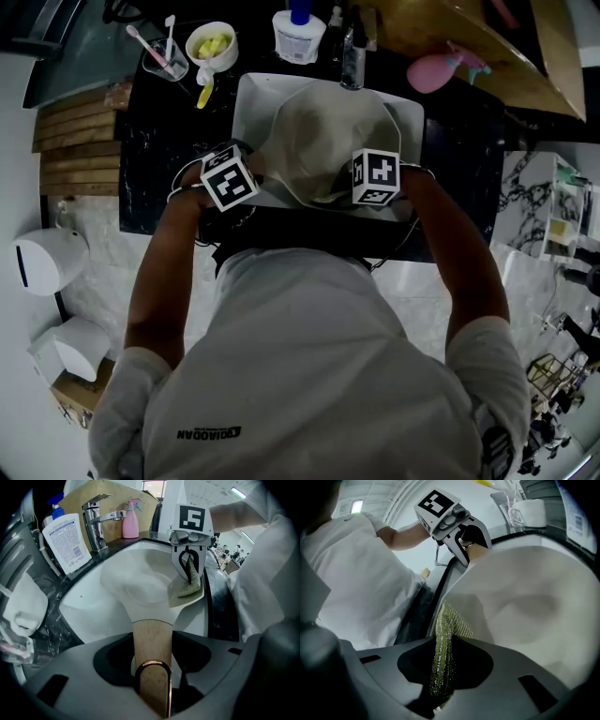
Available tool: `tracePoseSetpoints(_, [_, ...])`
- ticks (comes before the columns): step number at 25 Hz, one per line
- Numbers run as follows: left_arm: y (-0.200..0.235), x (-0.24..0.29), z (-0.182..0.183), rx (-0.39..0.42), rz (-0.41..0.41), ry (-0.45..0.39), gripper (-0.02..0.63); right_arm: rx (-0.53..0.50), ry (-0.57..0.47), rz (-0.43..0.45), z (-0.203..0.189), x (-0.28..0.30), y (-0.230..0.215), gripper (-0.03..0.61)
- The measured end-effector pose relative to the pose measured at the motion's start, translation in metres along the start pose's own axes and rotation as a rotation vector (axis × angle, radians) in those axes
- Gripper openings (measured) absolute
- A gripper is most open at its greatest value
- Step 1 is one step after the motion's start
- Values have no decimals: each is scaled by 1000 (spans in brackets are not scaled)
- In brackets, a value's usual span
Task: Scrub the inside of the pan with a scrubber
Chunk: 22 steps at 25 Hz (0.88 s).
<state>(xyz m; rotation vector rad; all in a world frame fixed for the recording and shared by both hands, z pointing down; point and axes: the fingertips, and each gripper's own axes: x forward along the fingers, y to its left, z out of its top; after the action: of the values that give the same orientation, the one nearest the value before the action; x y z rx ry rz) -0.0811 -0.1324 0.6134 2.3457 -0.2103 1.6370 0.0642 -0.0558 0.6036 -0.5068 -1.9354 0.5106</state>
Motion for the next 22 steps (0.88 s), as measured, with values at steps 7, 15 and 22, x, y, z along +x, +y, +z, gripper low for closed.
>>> tracePoseSetpoints(7, [1,1,1,0,-1,-2,247,23,7,-13,-5,-4,2,87])
tracePoseSetpoints(15, [0,1,1,-2,-2,0,247,-1,-80,-198,10,-28,-17,88])
tracePoseSetpoints(22, [0,1,1,-2,-4,-4,247,-66,-72,-544,15,-70,-61,89])
